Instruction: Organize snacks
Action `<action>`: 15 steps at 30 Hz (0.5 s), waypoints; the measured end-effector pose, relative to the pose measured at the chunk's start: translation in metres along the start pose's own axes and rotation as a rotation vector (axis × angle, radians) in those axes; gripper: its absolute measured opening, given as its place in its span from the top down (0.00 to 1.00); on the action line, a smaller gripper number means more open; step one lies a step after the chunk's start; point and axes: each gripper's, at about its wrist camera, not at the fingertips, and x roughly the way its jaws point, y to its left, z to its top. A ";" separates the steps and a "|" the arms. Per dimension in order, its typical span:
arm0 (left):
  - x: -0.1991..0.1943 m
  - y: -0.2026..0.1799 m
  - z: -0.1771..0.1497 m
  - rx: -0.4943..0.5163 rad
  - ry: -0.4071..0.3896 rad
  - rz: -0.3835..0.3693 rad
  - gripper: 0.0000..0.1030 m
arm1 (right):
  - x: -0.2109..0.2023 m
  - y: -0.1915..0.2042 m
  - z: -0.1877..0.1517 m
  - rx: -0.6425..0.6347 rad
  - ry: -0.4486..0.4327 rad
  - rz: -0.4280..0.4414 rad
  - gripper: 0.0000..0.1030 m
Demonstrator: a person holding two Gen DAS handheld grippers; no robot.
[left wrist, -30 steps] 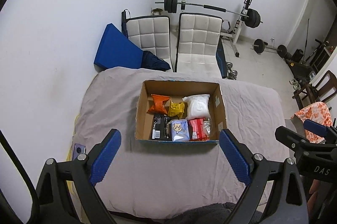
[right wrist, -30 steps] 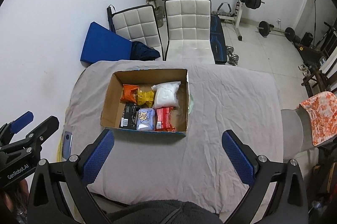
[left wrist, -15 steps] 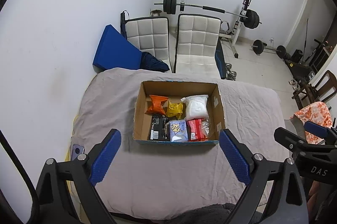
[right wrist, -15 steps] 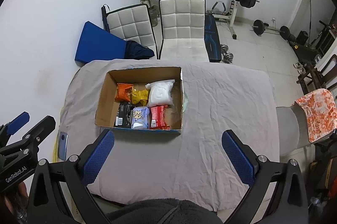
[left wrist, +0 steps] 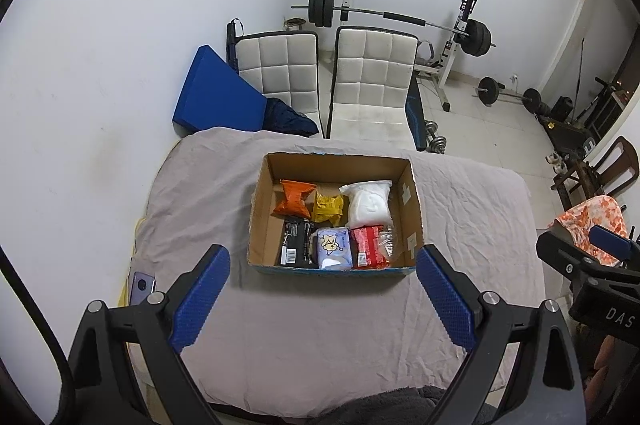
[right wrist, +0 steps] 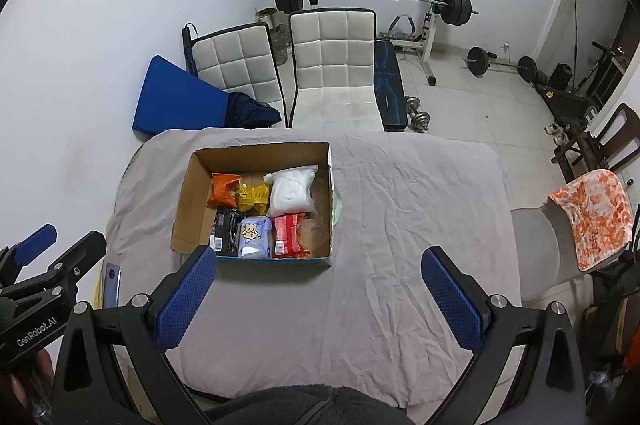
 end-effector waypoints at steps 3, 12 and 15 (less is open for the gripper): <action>0.000 -0.001 0.000 0.002 0.000 -0.001 0.07 | -0.001 -0.001 -0.001 0.002 0.002 0.004 0.00; 0.002 0.002 0.000 0.007 0.005 -0.012 0.07 | -0.002 -0.002 -0.002 0.006 0.003 0.008 0.00; 0.002 0.002 0.000 0.007 0.005 -0.015 0.07 | -0.002 -0.002 -0.002 0.005 0.002 0.008 0.00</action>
